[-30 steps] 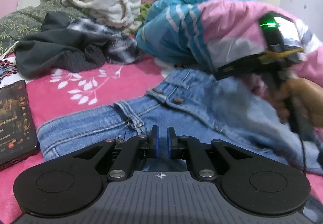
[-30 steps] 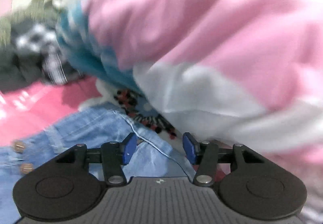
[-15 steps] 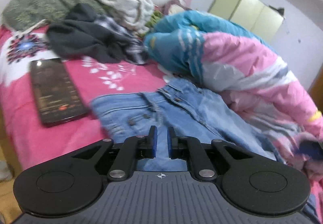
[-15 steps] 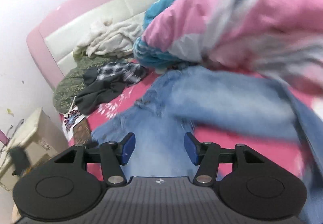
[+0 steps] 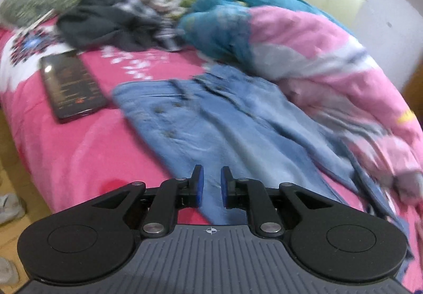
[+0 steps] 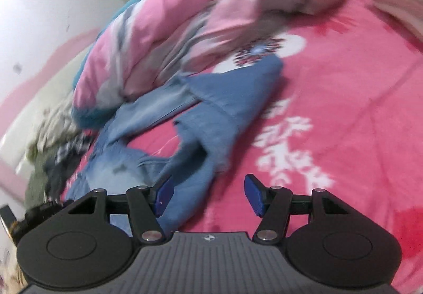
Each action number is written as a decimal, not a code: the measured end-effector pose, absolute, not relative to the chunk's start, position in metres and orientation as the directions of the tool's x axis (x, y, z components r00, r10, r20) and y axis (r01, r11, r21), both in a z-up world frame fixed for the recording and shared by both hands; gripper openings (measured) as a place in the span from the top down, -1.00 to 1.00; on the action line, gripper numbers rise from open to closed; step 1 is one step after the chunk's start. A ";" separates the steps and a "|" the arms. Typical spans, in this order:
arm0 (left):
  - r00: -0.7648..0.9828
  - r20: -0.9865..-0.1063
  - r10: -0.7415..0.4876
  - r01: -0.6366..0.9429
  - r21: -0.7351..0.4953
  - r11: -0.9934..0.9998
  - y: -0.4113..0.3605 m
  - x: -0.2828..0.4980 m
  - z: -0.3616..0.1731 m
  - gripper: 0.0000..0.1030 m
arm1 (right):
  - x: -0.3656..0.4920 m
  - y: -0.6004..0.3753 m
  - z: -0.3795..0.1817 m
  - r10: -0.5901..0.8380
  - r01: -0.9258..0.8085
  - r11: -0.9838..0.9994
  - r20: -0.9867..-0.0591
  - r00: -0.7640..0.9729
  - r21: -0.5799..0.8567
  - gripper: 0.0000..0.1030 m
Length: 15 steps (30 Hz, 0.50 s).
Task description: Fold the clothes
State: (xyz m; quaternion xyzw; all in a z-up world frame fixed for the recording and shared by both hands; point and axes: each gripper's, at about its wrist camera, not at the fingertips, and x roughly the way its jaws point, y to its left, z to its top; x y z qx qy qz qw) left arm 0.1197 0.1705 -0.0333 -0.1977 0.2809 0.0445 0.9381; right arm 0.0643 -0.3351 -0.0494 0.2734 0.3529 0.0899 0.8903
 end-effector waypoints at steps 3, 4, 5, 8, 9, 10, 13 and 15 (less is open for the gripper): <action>0.832 -0.552 -0.055 -0.144 -0.310 0.940 0.147 0.118 -0.028 0.61 | 0.063 -0.339 -0.061 0.386 0.023 0.803 -0.550 0.740 0.596 -0.26; 0.829 -0.554 -0.069 -0.121 -0.299 0.947 0.137 0.118 -0.027 0.53 | 0.063 -0.339 -0.065 0.402 0.019 0.790 -0.542 0.738 0.612 -0.27; 0.826 -0.557 -0.083 -0.098 -0.287 0.953 0.127 0.118 -0.026 0.50 | 0.064 -0.339 -0.069 0.417 0.016 0.778 -0.535 0.735 0.628 -0.29; 0.812 -0.568 -0.138 -0.010 -0.250 0.968 0.096 0.115 -0.025 0.42 | 0.070 -0.343 -0.076 0.431 0.027 0.758 -0.532 0.729 0.652 -0.31; 0.801 -0.574 -0.170 0.038 -0.233 0.972 0.085 0.113 -0.026 0.39 | 0.073 -0.346 -0.075 0.421 0.027 0.764 -0.529 0.737 0.645 -0.32; 0.792 -0.579 -0.195 0.076 -0.223 0.972 0.077 0.112 -0.027 0.32 | 0.076 -0.349 -0.074 0.407 0.026 0.772 -0.526 0.747 0.635 -0.33; 0.740 -0.594 -0.314 0.218 -0.230 0.949 0.044 0.110 -0.030 -0.06 | 0.084 -0.353 -0.063 0.348 0.008 0.814 -0.499 0.794 0.581 -0.42; 0.698 -0.593 -0.402 0.319 -0.244 0.916 0.020 0.111 -0.032 -0.24 | 0.090 -0.351 -0.057 0.336 -0.028 0.839 -0.476 0.813 0.544 -0.45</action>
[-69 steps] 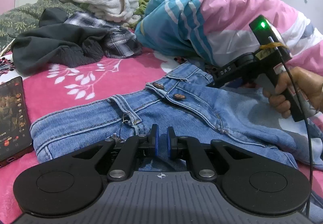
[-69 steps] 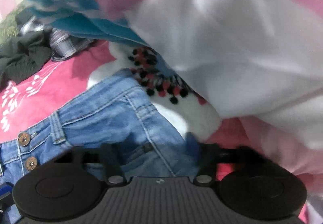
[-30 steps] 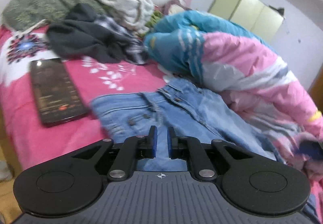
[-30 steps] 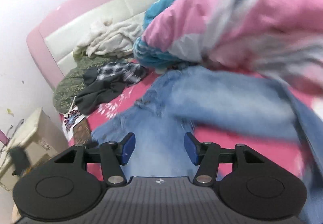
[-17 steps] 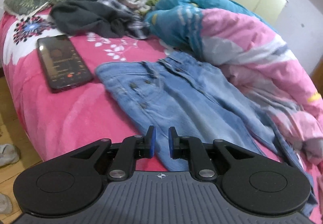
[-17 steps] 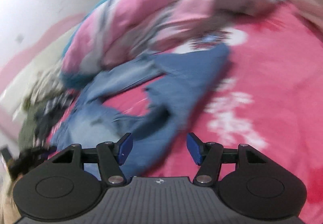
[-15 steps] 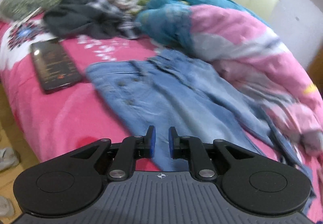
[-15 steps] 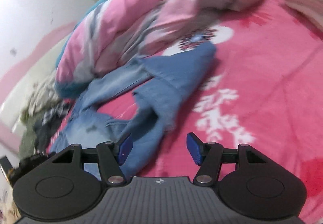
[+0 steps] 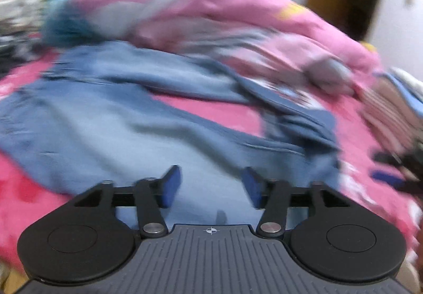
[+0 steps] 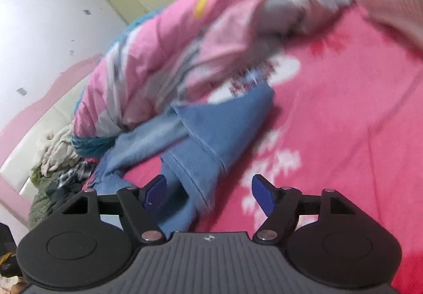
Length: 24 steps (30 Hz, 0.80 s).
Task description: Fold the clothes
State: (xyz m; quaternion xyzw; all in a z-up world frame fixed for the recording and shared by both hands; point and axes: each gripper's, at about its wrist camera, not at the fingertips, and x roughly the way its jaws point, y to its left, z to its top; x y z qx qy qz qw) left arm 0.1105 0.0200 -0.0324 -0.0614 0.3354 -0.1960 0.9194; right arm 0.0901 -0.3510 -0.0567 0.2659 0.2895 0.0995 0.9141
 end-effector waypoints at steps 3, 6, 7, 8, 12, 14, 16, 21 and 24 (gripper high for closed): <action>0.648 -0.596 -0.474 0.435 -0.222 0.873 -0.015 0.113 -0.038 -0.33 | 0.104 -0.341 -0.053 0.277 -0.044 0.897 -0.480 0.832 0.441 -0.42; 0.623 -0.609 -0.492 0.492 -0.184 0.851 -0.045 0.118 -0.047 -0.33 | 0.124 -0.336 -0.056 0.246 -0.063 0.929 -0.482 0.841 0.364 -0.27; 0.618 -0.612 -0.493 0.504 -0.173 0.846 -0.053 0.120 -0.050 -0.33 | 0.131 -0.334 -0.058 0.253 -0.080 0.935 -0.491 0.834 0.347 -0.23; 0.616 -0.617 -0.490 0.512 -0.159 0.844 -0.061 0.121 -0.054 -0.33 | 0.139 -0.332 -0.061 0.258 -0.093 0.940 -0.502 0.826 0.330 -0.05; 0.633 -0.621 -0.463 0.518 -0.106 0.849 -0.074 0.128 -0.064 -0.30 | 0.158 -0.331 -0.078 0.260 -0.095 0.946 -0.550 0.794 0.310 0.69; 0.638 -0.618 -0.459 0.511 -0.106 0.853 -0.072 0.130 -0.068 0.17 | 0.156 -0.336 -0.075 0.274 -0.100 0.937 -0.528 0.804 0.334 0.77; 0.621 -0.635 -0.459 0.500 -0.130 0.856 -0.067 0.136 -0.070 0.46 | 0.154 -0.342 -0.068 0.285 -0.106 0.928 -0.499 0.818 0.357 0.85; 0.611 -0.623 -0.489 0.504 -0.170 0.847 -0.050 0.136 -0.065 0.88 | 0.165 -0.360 -0.054 0.262 -0.071 0.917 -0.460 0.848 0.391 0.87; 0.610 -0.606 -0.511 0.512 -0.191 0.838 -0.039 0.134 -0.060 0.91 | 0.185 -0.367 -0.047 0.235 -0.060 0.928 -0.453 0.860 0.368 0.88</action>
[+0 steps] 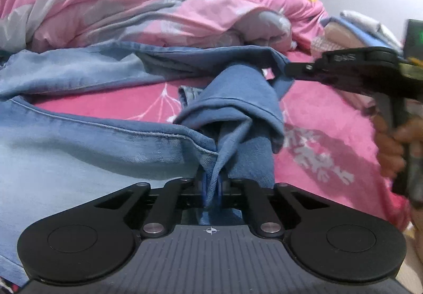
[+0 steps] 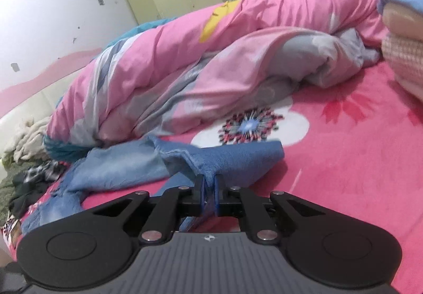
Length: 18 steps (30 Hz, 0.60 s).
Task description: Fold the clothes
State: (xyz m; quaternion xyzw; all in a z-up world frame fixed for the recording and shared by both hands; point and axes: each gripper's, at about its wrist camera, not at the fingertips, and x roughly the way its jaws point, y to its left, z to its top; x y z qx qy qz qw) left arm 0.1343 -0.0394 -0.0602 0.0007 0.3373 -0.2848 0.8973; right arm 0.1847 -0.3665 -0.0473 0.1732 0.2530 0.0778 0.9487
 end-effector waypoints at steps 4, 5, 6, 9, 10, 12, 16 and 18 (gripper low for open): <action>0.595 -0.575 -0.561 0.547 -0.221 0.807 -0.017 0.123 -0.049 0.91 | 0.222 -0.371 -0.045 0.145 -0.005 0.956 -0.454 0.879 0.294 0.89; 0.591 -0.569 -0.572 0.554 -0.230 0.800 -0.009 0.121 -0.048 0.91 | 0.233 -0.374 -0.049 0.123 0.018 0.957 -0.464 0.877 0.289 0.89; 0.589 -0.572 -0.571 0.554 -0.228 0.800 -0.005 0.121 -0.048 0.91 | 0.244 -0.378 -0.055 0.118 0.035 0.954 -0.481 0.868 0.297 0.88; 0.581 -0.602 -0.548 0.529 -0.232 0.816 0.001 0.124 -0.053 0.90 | 0.263 -0.389 -0.075 0.133 0.081 0.934 -0.552 0.823 0.347 0.63; 0.578 -0.610 -0.541 0.516 -0.241 0.822 0.001 0.125 -0.054 0.89 | 0.258 -0.394 -0.075 0.143 0.091 0.922 -0.551 0.822 0.376 0.48; 0.574 -0.622 -0.533 0.495 -0.255 0.831 0.001 0.127 -0.058 0.86 | 0.246 -0.405 -0.076 0.163 0.112 0.894 -0.549 0.819 0.433 -0.01; 0.576 -0.632 -0.519 0.477 -0.256 0.841 0.000 0.128 -0.060 0.68 | 0.205 -0.453 -0.039 0.145 0.158 0.786 -0.426 0.893 0.598 -0.18; 0.589 -0.633 -0.502 0.461 -0.247 0.852 0.001 0.126 -0.059 0.36 | 0.177 -0.478 -0.014 0.117 0.143 0.706 -0.314 0.942 0.693 -0.38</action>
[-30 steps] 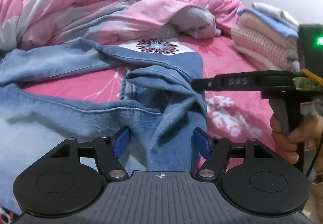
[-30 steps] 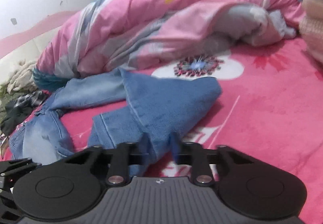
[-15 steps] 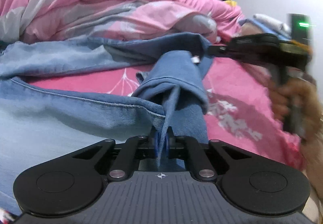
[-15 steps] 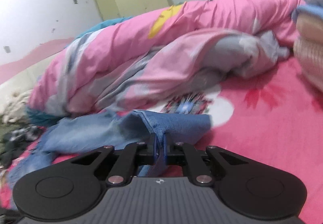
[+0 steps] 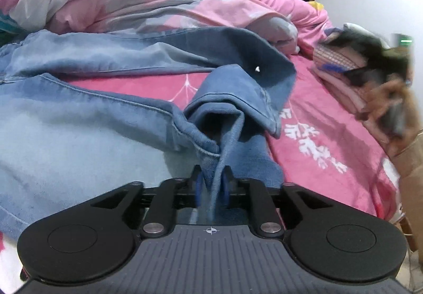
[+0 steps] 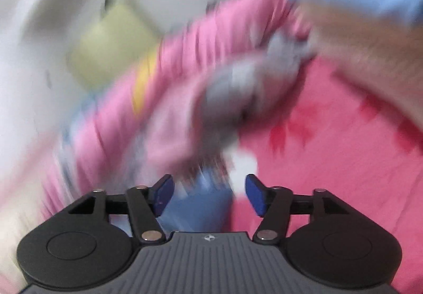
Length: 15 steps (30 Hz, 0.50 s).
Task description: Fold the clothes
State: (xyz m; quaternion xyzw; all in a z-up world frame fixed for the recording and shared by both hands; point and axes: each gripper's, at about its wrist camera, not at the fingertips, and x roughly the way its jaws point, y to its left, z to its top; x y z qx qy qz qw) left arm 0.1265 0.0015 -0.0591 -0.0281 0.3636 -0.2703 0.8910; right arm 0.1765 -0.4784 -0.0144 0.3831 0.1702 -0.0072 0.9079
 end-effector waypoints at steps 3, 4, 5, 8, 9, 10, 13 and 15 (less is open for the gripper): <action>0.619 -0.620 -0.482 0.442 -0.233 0.866 0.005 0.122 -0.059 0.12 | 0.136 -0.481 0.010 0.194 -0.006 0.657 -0.161 0.968 0.754 -0.71; 0.622 -0.616 -0.483 0.442 -0.234 0.866 0.005 0.121 -0.059 0.10 | 0.129 -0.472 0.009 0.244 -0.044 0.657 -0.157 0.957 0.753 -0.76; 0.625 -0.612 -0.485 0.440 -0.237 0.866 0.005 0.121 -0.061 0.06 | 0.122 -0.463 0.007 0.295 -0.078 0.656 -0.160 0.942 0.751 -0.80; 0.628 -0.602 -0.494 0.440 -0.249 0.863 0.007 0.119 -0.065 -0.03 | 0.122 -0.420 -0.027 0.459 -0.099 0.630 -0.266 0.848 0.771 -0.82; 0.628 -0.599 -0.497 0.441 -0.253 0.861 0.007 0.119 -0.066 -0.03 | 0.126 -0.406 -0.043 0.507 -0.085 0.612 -0.308 0.805 0.786 -0.82; 0.628 -0.596 -0.501 0.441 -0.258 0.859 0.008 0.119 -0.068 -0.04 | 0.132 -0.394 -0.060 0.540 -0.059 0.598 -0.348 0.767 0.799 -0.82; 0.627 -0.587 -0.512 0.443 -0.272 0.854 0.010 0.118 -0.071 -0.04 | 0.150 -0.366 -0.099 0.540 0.052 0.616 -0.469 0.699 0.786 -0.79; 0.627 -0.581 -0.519 0.444 -0.281 0.851 0.012 0.117 -0.074 -0.04 | 0.159 -0.351 -0.115 0.515 0.102 0.635 -0.518 0.683 0.765 -0.79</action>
